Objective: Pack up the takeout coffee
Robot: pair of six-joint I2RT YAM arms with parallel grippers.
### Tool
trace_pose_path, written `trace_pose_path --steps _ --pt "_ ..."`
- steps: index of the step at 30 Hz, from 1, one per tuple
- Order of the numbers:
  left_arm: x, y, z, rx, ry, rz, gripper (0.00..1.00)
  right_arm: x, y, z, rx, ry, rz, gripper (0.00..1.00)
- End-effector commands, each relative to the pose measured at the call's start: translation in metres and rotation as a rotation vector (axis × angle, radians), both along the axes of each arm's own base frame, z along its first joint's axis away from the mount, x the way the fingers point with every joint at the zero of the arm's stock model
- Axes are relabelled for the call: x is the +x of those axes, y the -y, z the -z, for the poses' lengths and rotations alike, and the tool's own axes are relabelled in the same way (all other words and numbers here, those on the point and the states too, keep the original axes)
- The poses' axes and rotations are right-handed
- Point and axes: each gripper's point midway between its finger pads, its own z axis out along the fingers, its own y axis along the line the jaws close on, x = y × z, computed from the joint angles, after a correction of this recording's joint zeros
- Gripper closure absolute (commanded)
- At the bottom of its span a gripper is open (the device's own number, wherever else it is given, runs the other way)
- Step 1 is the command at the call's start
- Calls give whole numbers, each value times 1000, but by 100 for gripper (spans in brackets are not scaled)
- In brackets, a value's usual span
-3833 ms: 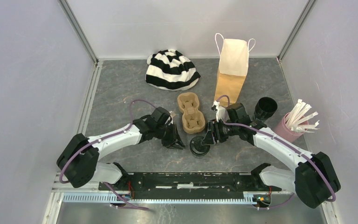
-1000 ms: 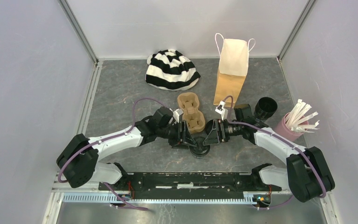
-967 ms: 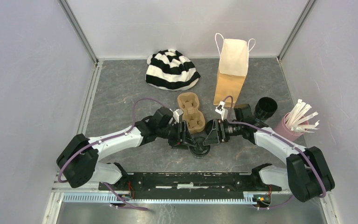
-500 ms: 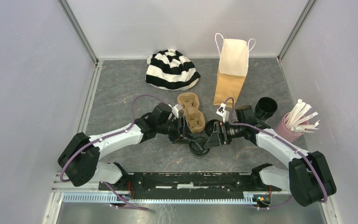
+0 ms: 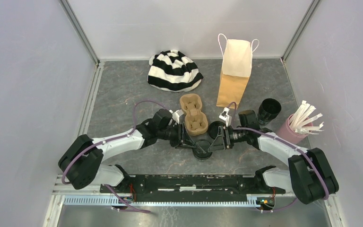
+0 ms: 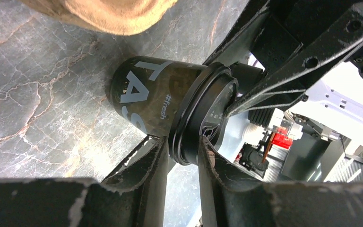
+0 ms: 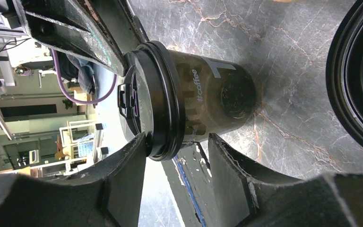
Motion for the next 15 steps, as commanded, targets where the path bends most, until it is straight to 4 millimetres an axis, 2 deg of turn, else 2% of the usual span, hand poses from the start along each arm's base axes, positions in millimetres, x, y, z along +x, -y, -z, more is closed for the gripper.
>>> trace_pose_path --steps 1,4,6,8,10,12,15 --pt "-19 -34 50 162 -86 -54 68 3 16 40 -125 16 65 46" --pt "-21 -39 57 179 -64 -43 68 7 20 49 -167 19 84 46" --pt "-18 -36 47 167 -41 -32 66 10 18 42 -165 16 70 46" --pt "-11 -27 22 114 1 -24 61 17 13 21 -131 46 60 40" --pt "-4 -17 -7 51 42 -24 52 23 7 -2 -90 84 49 31" --pt "2 -9 -29 1 66 -29 42 23 3 -17 -45 75 34 25" --pt "9 -1 -46 -31 86 -32 29 19 0 -26 -17 61 18 22"
